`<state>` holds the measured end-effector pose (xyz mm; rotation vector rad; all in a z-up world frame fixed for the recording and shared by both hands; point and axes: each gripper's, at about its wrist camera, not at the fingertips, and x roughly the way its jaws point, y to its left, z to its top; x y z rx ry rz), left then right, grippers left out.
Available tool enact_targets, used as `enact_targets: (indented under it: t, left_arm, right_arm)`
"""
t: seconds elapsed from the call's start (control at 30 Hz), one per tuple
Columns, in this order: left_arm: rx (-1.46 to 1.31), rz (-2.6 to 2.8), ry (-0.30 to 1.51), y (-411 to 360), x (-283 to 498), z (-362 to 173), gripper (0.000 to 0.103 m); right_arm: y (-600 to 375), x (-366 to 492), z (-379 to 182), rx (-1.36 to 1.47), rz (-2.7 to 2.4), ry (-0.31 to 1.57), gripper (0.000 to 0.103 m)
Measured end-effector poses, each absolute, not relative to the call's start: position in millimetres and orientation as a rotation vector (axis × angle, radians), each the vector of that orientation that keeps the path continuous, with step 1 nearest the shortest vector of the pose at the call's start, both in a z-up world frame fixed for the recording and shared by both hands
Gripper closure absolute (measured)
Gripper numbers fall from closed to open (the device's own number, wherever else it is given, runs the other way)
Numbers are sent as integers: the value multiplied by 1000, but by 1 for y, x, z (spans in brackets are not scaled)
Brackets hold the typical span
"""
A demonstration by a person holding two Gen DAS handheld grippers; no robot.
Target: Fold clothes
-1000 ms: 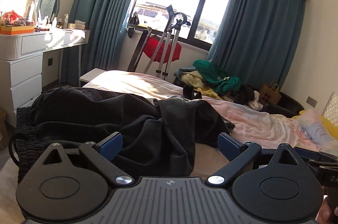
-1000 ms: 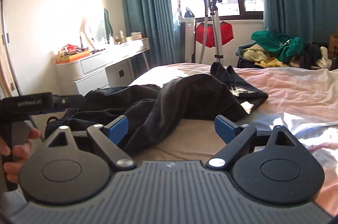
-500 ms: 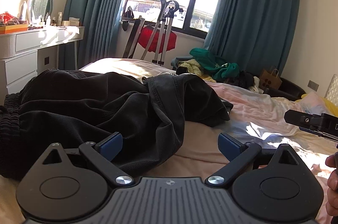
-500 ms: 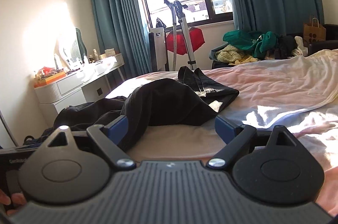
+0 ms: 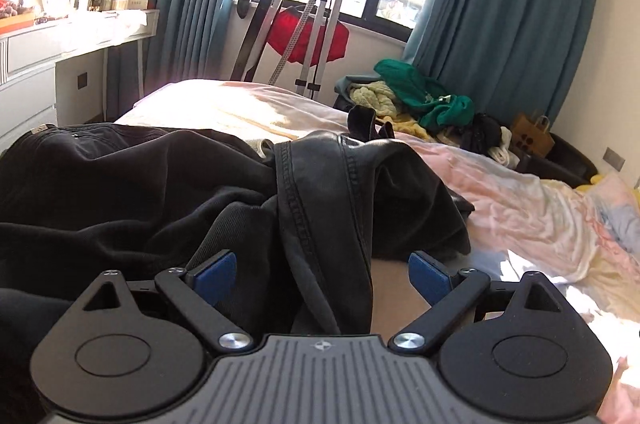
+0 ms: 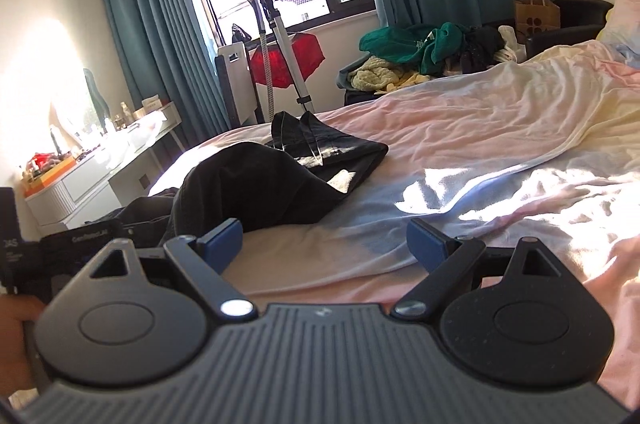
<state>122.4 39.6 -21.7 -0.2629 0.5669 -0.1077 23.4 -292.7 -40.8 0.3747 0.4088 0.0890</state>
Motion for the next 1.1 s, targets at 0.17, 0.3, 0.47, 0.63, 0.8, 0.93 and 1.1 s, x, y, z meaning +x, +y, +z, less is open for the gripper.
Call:
enact_targets:
  t: [0.17, 0.3, 0.47, 0.63, 0.8, 0.93, 1.1]
  left_arm:
    - [-323, -25, 563, 37, 207, -34, 13]
    - [-277, 6, 622, 29, 260, -51, 19]
    - [-163, -50, 598, 6, 270, -47, 60]
    - [3, -143, 516, -29, 237, -22, 98]
    - [213, -316, 384, -74, 156, 11, 98]
    - [372, -469, 317, -112, 74, 16, 98]
    - [426, -550, 378, -130, -6, -29, 99]
  right_arm:
    - [-316, 39, -52, 465, 100, 428, 12]
    - [-339, 55, -62, 518, 45, 433, 13]
    - [-358, 75, -80, 529, 0, 438, 12]
    - [-366, 86, -91, 577, -11, 466, 12]
    - [-367, 76, -83, 572, -12, 439, 12]
    - [-365, 63, -73, 560, -9, 420, 12]
    - [-363, 45, -63, 569, 23, 408, 13]
